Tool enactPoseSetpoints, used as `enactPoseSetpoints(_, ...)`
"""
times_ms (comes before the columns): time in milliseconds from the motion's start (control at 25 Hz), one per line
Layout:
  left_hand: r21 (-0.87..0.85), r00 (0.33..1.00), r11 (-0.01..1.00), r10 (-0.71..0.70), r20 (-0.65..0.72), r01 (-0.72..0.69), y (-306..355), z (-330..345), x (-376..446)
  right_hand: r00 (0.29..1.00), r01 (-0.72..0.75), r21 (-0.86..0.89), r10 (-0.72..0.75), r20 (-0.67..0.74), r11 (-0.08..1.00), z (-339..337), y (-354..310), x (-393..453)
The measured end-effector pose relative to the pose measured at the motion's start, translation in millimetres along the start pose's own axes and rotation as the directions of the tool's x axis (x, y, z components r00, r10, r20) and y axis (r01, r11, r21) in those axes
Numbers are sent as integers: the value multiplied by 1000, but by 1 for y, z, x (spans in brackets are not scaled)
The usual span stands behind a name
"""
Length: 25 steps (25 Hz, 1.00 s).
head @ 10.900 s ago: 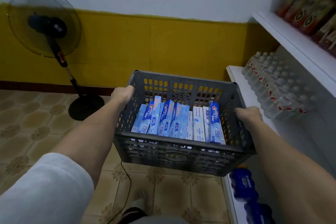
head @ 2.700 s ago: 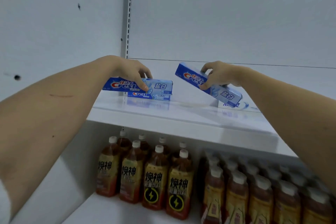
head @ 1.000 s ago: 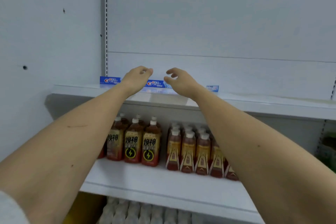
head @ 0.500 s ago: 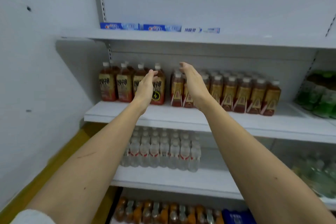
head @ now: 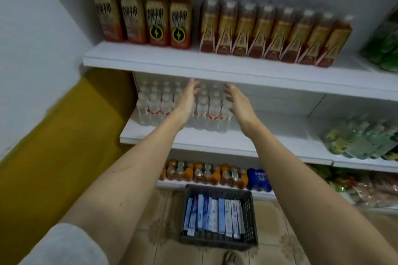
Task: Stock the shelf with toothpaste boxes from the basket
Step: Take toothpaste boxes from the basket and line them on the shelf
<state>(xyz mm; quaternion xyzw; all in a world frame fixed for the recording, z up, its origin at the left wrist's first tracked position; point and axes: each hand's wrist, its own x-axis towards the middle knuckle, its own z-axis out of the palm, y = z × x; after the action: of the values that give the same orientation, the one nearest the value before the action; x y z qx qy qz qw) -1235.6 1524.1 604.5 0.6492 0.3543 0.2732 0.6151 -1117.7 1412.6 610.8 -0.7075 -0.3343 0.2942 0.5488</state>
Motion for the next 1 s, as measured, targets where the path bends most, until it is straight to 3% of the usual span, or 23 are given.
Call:
enactPoseSetpoints(240,73,967,965,-252,-25,253,-106,72,1,976,-191,-18,192,105,981,-34,129,2)
enactPoseSetpoints(400,114,919,912,-392,-46,395,-181,115,-5,917,-355,-39,356,181,934,-52,224,-6)
enactPoseSetpoints(600,54,824,823,-560,-89,565,-299,159,-20,780,-599,1,583,227,801,-50,337,-19)
enactPoseSetpoints(720,4,750,757,-646,-142,653,-377,174,-23,703,-685,-85,688,183,723,-35,422,-24)
enactPoseSetpoints(840,62,682,680,-721,-123,730,-467,179,-23,608,-776,-107,782,136,621,-16,510,-31)
enactPoseSetpoints(1000,52,636,638,-750,-181,768,-599,181,-24,509,-841,-157,856,95,518,16,630,-38)
